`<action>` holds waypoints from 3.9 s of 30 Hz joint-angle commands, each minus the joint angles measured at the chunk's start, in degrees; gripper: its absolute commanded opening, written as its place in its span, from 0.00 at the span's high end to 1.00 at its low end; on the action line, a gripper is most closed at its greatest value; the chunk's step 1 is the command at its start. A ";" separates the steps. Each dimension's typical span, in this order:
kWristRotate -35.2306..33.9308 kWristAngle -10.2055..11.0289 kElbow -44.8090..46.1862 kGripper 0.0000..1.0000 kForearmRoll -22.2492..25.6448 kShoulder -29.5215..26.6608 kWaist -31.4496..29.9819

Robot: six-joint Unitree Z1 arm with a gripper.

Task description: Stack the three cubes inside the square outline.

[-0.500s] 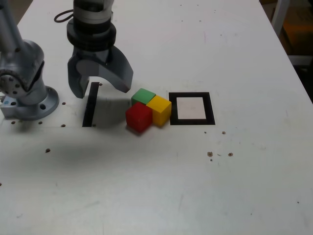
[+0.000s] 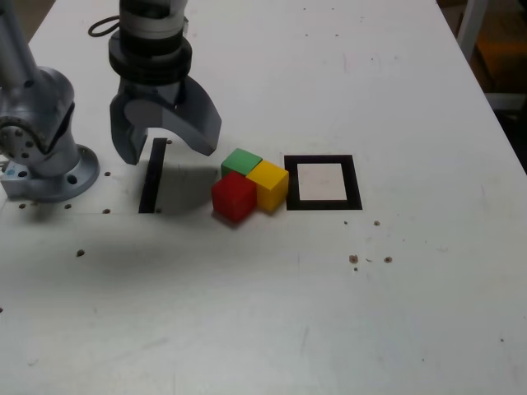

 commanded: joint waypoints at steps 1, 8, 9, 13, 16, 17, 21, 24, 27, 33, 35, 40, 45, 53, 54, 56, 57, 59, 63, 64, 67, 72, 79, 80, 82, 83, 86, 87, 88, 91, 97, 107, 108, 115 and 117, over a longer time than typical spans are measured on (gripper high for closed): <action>0.12 0.20 -0.31 0.01 0.37 -0.65 0.04; 0.14 0.03 -0.25 0.01 1.84 -3.56 0.04; 0.14 0.06 -0.46 0.01 2.19 -4.42 0.04; 1.06 1.38 -2.48 0.01 3.81 -6.68 -0.41; 2.64 2.60 -4.55 0.01 5.12 -6.51 -1.56; 3.42 2.97 -5.57 0.01 5.66 -6.18 -2.47; 6.00 3.49 -9.86 0.01 7.18 -3.71 -6.96; 8.82 4.06 -12.53 0.01 8.13 -1.69 -10.44; 12.05 5.43 -14.49 0.01 9.97 0.60 -15.13; 16.62 7.12 -16.22 0.01 11.85 5.26 -22.82; 17.12 8.04 -16.59 0.01 11.77 6.91 -24.57; 17.26 10.65 -16.99 0.01 11.90 9.63 -27.07; 16.68 9.89 -16.64 0.01 10.50 9.93 -27.29; 13.83 6.51 -16.20 0.02 8.68 10.33 -27.29; 13.53 5.74 -16.24 0.02 8.41 10.69 -27.29; 13.35 4.94 -16.41 0.03 7.89 11.52 -27.29; 13.33 4.81 -16.51 0.03 7.68 11.91 -27.29; 13.32 4.70 -16.78 0.03 7.26 12.80 -27.29; 12.70 4.70 -17.73 0.03 6.34 15.16 -27.29; 12.24 4.83 -18.09 0.03 6.06 15.89 -27.29; 10.35 5.55 -18.94 0.03 5.29 17.66 -27.29; 8.53 6.82 -19.30 0.03 4.44 18.86 -27.27; 6.31 8.43 -19.21 0.04 3.68 19.49 -26.59; 5.80 8.66 -19.24 0.05 3.58 19.58 -26.45; 4.79 9.26 -19.26 0.06 3.48 19.80 -26.12; 4.50 9.51 -19.25 0.06 3.50 19.87 -26.01; 4.17 10.20 -19.21 0.07 3.68 19.99 -25.77; 4.13 10.41 -19.21 0.07 3.73 20.03 -25.74; 4.09 10.61 -19.20 0.07 3.79 20.05 -25.72; 4.02 10.94 -19.14 0.07 4.01 19.97 -25.71; 4.04 10.91 -19.17 0.13 5.01 19.81 -25.71; 6.21 10.55 -19.08 0.18 5.53 19.82 -25.71; 6.60 10.54 -19.12 0.18 5.52 19.90 -25.71; 8.46 10.63 -19.75 0.18 5.41 20.90 -25.71; 8.71 10.65 -19.94 0.18 5.42 21.19 -25.71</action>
